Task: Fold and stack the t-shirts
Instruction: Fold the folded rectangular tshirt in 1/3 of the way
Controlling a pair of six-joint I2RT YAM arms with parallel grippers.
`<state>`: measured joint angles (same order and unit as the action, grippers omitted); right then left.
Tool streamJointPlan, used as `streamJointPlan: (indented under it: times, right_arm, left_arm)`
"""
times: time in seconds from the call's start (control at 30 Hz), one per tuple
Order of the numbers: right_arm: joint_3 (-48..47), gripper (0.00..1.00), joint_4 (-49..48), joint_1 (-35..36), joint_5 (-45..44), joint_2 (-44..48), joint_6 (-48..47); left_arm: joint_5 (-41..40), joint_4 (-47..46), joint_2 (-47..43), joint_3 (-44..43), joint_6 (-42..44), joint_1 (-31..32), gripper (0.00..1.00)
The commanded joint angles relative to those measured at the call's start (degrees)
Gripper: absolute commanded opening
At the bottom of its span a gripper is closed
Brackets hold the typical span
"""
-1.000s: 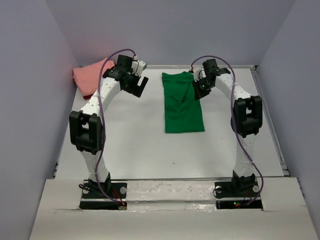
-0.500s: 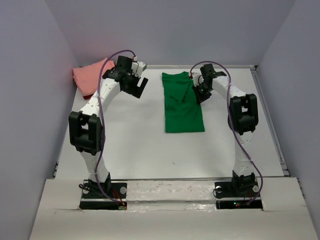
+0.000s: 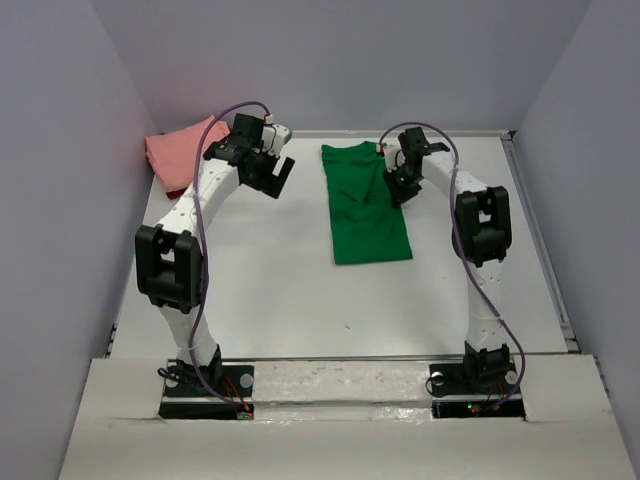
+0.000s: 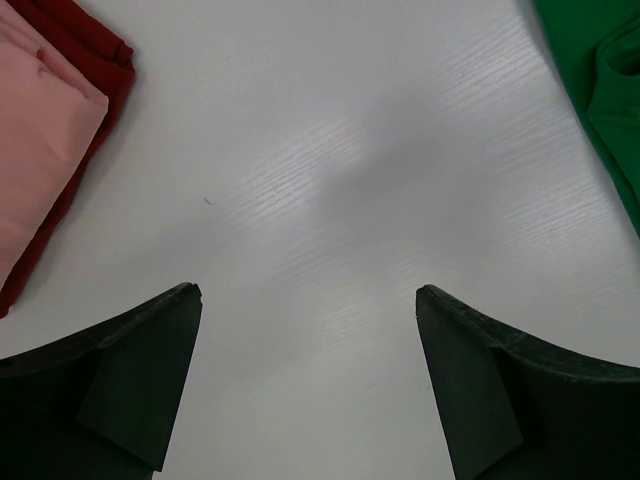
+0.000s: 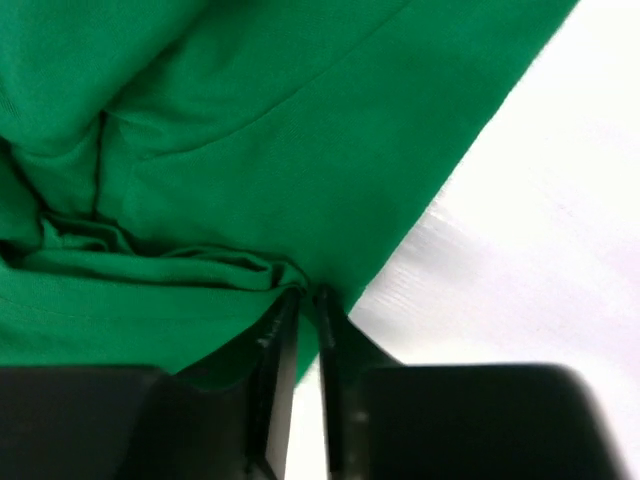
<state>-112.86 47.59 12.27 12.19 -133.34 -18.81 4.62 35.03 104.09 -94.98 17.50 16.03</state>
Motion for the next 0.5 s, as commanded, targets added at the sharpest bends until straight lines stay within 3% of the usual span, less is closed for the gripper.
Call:
streamJointPlan:
  times: [0.0, 0.03, 0.1, 0.17, 0.47]
  right_arm:
    - [-2.02, 0.29, -0.22, -0.41, -1.37, 0.27, -0.09]
    - [-1.75, 0.37, 0.04, -0.41, -1.81, 0.71, -0.26]
    - [-2.01, 0.41, 0.57, -0.41, -2.6, 2.03, -0.62]
    - [-2.19, 0.51, 1.62, -0.41, -2.69, 2.73, -0.79]
    - [-6.05, 0.66, 5.58, -0.41, -1.9, 5.72, -0.53]
  left_arm:
    - [-0.14, -0.66, -3.55, -0.12, 0.61, -0.12, 0.99]
    - [-0.05, -0.57, -3.46, -0.29, 0.61, -0.12, 0.99]
    - [0.21, -0.22, -2.93, -1.08, 0.61, -0.12, 0.99]
    - [0.39, 0.04, -2.58, -1.7, 0.61, -0.21, 0.99]
    - [1.18, 0.83, -1.97, -3.81, 0.43, -0.04, 0.99]
